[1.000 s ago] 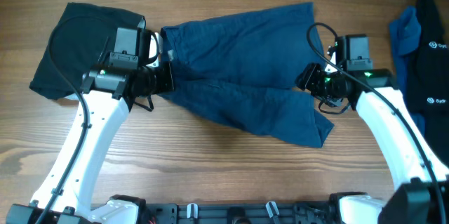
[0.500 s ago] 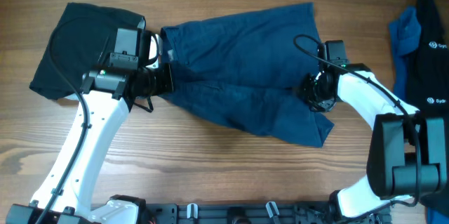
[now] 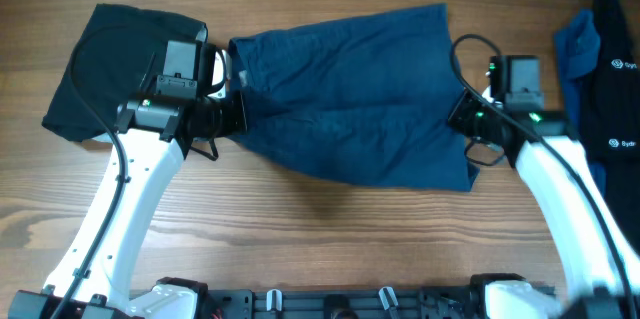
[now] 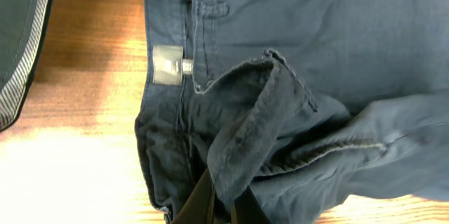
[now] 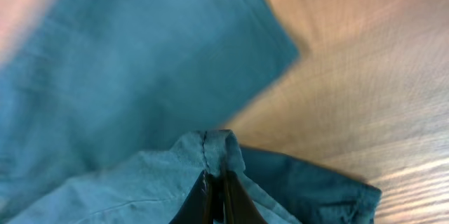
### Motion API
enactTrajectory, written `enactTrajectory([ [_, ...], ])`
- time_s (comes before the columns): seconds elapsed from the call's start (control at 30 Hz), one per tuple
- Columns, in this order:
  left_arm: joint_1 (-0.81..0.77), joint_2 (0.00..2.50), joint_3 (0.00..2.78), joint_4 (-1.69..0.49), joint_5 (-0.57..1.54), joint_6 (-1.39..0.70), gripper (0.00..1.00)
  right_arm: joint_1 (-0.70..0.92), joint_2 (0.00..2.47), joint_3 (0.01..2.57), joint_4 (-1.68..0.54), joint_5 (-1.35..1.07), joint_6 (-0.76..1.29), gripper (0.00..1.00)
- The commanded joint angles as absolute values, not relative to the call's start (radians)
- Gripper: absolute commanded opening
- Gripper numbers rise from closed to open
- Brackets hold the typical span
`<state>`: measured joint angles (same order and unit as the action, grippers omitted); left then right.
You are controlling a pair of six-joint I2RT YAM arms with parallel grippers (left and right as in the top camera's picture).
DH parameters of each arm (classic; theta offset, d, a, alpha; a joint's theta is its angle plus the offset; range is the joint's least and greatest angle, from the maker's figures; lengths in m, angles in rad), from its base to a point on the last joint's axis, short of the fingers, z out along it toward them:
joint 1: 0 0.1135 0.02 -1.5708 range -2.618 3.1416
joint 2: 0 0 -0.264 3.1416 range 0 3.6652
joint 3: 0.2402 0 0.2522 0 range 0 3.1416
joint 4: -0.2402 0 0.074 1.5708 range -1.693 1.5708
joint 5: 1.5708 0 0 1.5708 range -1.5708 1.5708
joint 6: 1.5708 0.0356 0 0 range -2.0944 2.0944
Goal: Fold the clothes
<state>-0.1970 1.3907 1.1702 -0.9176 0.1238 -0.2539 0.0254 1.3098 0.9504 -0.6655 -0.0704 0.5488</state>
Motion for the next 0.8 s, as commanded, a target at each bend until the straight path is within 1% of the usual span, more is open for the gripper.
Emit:
enactTrajectory([
  [0.0,-0.199,1.376,1.177,-0.949,0.134,-0.271,0.04,0.022,1.121,0.95,-0.612,-0.014,0.539,0.04],
  [0.1,-0.199,1.376,1.177,-0.985,0.163,-0.271,0.04,0.021,1.076,0.951,-0.507,-0.023,0.542,0.04],
  [0.2,-0.199,1.376,1.177,-0.966,0.161,-0.27,0.04,0.021,1.116,0.972,-0.357,-0.022,0.553,0.04],
  [0.3,-0.199,1.376,1.177,-0.868,0.108,-0.27,0.04,0.021,1.211,0.985,-0.231,-0.033,0.554,0.04],
  [0.4,-0.199,1.387,1.177,-0.735,0.058,-0.27,0.04,0.021,1.37,0.986,-0.032,-0.128,0.562,0.05],
  [0.47,-0.199,1.414,1.177,-0.678,0.044,-0.269,0.04,0.021,1.458,0.986,0.059,-0.177,0.593,0.04],
  [0.77,-0.199,1.702,1.177,-0.399,0.024,-0.271,0.04,0.021,1.747,0.986,0.36,-0.211,0.603,0.04],
])
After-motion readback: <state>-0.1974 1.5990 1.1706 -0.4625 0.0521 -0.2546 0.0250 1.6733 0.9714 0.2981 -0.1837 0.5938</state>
